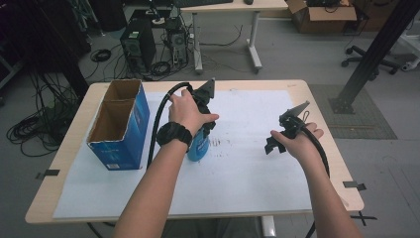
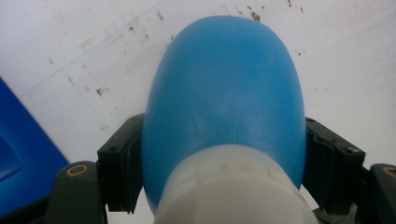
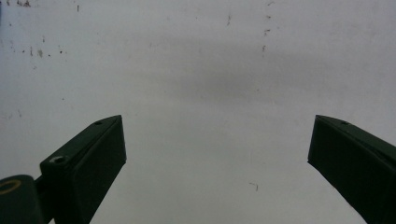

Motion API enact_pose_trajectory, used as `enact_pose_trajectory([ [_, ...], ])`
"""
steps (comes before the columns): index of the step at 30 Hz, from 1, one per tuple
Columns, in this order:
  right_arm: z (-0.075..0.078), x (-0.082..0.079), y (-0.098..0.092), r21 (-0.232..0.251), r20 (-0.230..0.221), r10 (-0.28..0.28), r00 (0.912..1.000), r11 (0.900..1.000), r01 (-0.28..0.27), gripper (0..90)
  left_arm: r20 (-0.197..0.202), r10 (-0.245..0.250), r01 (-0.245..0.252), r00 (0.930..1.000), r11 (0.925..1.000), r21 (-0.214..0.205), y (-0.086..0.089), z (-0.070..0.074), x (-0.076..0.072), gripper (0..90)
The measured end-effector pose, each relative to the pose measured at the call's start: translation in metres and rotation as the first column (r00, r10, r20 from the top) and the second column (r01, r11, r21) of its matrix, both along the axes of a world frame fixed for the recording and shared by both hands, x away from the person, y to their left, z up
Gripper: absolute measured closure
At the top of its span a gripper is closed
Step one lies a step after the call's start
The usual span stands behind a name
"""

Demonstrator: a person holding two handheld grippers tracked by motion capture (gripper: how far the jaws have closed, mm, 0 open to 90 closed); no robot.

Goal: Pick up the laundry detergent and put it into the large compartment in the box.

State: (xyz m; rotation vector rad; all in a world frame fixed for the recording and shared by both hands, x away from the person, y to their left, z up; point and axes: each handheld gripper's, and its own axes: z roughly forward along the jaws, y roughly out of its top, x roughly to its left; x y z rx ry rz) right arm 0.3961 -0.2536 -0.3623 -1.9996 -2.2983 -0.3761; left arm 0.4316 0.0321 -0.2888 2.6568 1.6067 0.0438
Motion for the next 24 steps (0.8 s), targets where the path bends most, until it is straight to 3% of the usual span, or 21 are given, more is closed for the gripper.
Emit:
enact_pose_trajectory([
  [24,0.0005,-0.0006,0.0003,-0.002,0.003,0.005,1.0,1.0,-0.005,4.3,0.011,-0.004,0.003,0.9999,0.9998,0.019,-0.0005,0.0014,-0.0004,36.4],
])
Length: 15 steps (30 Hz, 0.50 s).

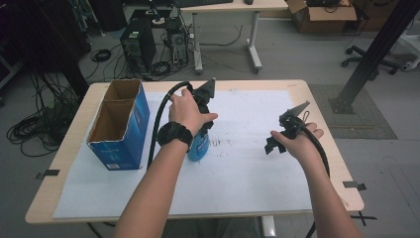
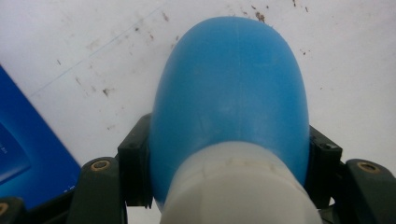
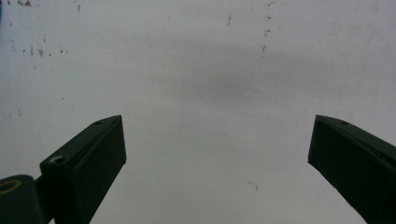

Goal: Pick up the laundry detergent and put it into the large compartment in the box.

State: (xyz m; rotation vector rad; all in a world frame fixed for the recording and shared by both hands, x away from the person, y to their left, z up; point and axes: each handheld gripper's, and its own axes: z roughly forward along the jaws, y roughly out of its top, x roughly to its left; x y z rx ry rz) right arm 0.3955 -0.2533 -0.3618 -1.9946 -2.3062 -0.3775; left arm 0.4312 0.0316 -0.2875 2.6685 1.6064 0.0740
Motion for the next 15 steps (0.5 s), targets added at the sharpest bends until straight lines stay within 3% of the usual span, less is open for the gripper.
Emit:
enact_pose_trajectory([
  [15,0.0018,-0.0003,0.0007,-0.005,0.001,0.001,1.0,1.0,-0.001,4.4,-0.003,0.0,0.0,1.0,1.0,0.003,-0.0002,0.0001,0.0001,36.7],
])
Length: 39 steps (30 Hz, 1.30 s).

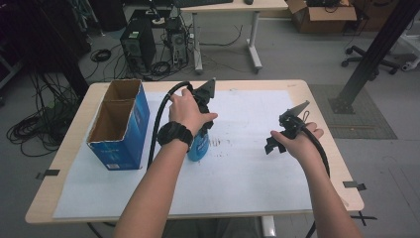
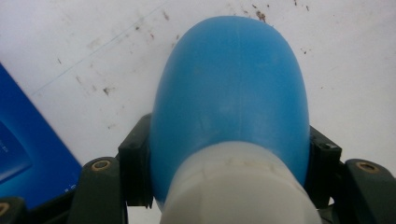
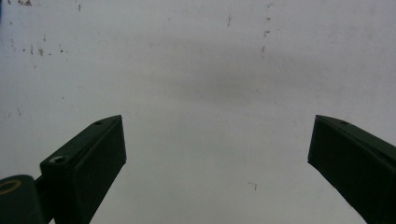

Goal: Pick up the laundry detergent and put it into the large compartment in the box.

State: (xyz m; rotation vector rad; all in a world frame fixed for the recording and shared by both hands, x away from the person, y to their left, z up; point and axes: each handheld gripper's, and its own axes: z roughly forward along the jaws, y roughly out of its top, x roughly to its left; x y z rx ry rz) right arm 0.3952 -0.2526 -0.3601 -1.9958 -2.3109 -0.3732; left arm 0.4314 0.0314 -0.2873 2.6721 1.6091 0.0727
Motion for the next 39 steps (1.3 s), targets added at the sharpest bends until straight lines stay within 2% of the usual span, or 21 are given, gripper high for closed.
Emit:
enact_pose_trajectory([
  [12,0.004,-0.001,-0.001,-0.017,0.009,0.006,0.9999,0.9998,-0.006,4.3,-0.015,0.0,0.0,0.9999,1.0,0.005,-0.001,0.002,0.0,37.0],
  [16,0.004,0.0,-0.001,-0.016,0.011,0.005,0.9999,0.9999,-0.005,4.3,-0.018,0.0,0.0,0.9998,1.0,0.003,0.0,0.006,0.0,37.1],
  [20,0.004,-0.001,-0.001,-0.016,0.008,0.005,1.0,0.9999,-0.005,4.3,-0.024,0.004,-0.004,0.9997,1.0,0.002,0.002,0.015,-0.001,37.1],
  [27,0.006,-0.001,-0.001,-0.016,0.007,0.003,1.0,0.9999,-0.003,4.3,-0.01,0.019,-0.02,0.9998,0.9997,-0.013,0.008,0.032,-0.003,37.1],
  [39,0.01,-0.002,0.001,-0.005,0.014,0.008,0.9999,1.0,-0.008,4.4,0.005,0.02,-0.02,0.9998,0.9998,-0.009,0.012,0.064,-0.006,37.1],
])
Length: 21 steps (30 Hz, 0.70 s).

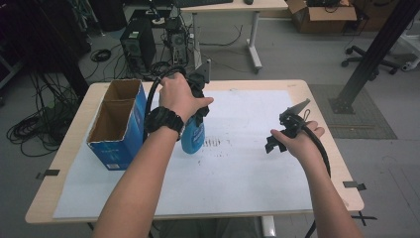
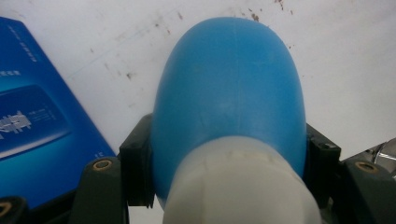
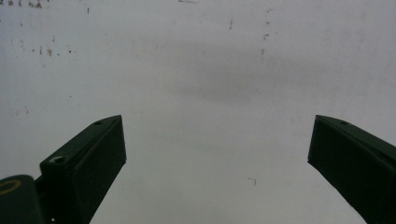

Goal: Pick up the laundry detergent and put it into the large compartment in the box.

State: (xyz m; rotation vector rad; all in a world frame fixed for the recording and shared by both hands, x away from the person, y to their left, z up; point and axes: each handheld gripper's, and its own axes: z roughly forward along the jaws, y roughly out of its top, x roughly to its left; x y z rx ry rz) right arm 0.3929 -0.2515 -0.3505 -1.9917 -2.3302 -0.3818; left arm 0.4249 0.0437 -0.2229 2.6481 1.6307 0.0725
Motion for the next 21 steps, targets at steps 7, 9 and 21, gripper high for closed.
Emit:
enact_pose_trajectory([
  [7,0.006,-0.001,0.0,0.001,0.007,-0.001,1.0,1.0,0.001,4.3,0.01,0.006,-0.006,0.9999,1.0,-0.003,0.004,0.018,-0.002,37.2],
  [9,0.007,-0.001,0.0,0.0,0.01,0.0,0.9999,1.0,0.0,4.3,0.016,0.012,-0.012,0.9998,0.9999,-0.005,0.005,0.023,-0.002,37.2],
  [21,0.011,-0.001,0.0,0.006,0.019,-0.003,0.9998,1.0,0.003,4.2,0.041,0.033,-0.032,0.9986,0.9994,-0.016,0.013,0.059,-0.004,37.2],
])
